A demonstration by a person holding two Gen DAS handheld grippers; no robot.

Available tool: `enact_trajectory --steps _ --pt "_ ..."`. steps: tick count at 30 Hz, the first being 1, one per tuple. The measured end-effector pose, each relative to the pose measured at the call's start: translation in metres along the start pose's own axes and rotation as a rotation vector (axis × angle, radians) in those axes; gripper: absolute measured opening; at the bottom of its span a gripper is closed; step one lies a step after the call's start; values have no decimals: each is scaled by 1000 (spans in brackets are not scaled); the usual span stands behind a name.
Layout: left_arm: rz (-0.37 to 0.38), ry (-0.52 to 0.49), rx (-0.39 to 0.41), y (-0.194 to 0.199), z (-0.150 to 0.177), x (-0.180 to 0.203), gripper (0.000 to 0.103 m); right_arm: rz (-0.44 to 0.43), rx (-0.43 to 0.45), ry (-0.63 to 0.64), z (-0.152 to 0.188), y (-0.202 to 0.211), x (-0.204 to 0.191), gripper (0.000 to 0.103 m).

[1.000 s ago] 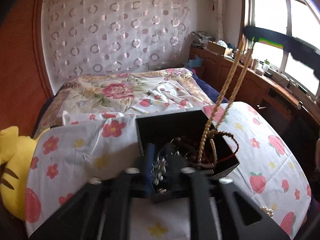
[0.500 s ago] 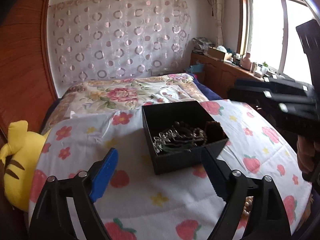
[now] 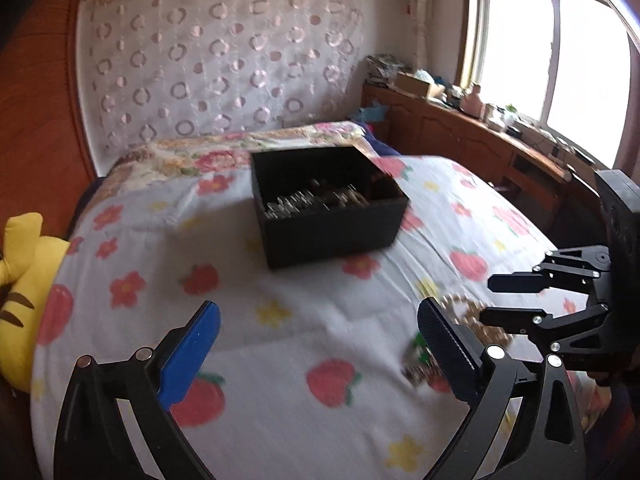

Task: Organize jewelry
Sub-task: 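Grasp the pearl bracelet with the right tool while the left grasps the green jade pendant, then drop the pearls and jade pendant into the box with both tools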

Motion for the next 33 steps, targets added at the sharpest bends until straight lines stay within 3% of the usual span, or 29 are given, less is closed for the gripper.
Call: enact_trajectory --steps 2,6,7,9,11,12,14,18,23,25,27,33 --pt "17 -24 -19 -2 6 9 95 3 -20 2 6 -3 0 48" --pt "49 -95 -47 -5 16 30 95 -35 -47 -38 9 -6 6 50" --pt "59 -107 -54 -5 18 34 95 -36 -45 -33 9 -5 7 40" --pt "71 -126 -71 -7 22 42 95 -65 -51 -18 11 -3 4 32" --pt "91 -145 -88 -9 25 49 95 -82 -51 -9 10 0 0 9" --pt "98 -149 -93 -10 25 51 94 -60 -29 16 9 6 -2 9" --pt "123 -161 -108 -13 26 57 84 -33 4 30 4 14 -2 8" --pt "147 -186 -150 -25 25 66 43 -8 89 48 -16 40 -1 8" --pt "172 -192 -163 -38 16 73 35 16 180 79 -43 72 -4 9" --pt "208 -190 -160 -41 13 76 20 26 205 90 -53 80 -5 9" --pt "232 -188 -166 -43 11 78 13 32 234 97 -63 89 -6 9" --pt "206 -202 -149 -37 11 77 13 34 296 101 -89 108 -8 9"
Point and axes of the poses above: each gripper's, at about its wrist camera, not at the fingertips, and y roughly against the way its jaws point, x to its right, z to its underside, the point moved 5 cm from there along -y, roughly the way its jaws point, and after that the axes turned 10 degrees about -y, right-handed, at the moved point
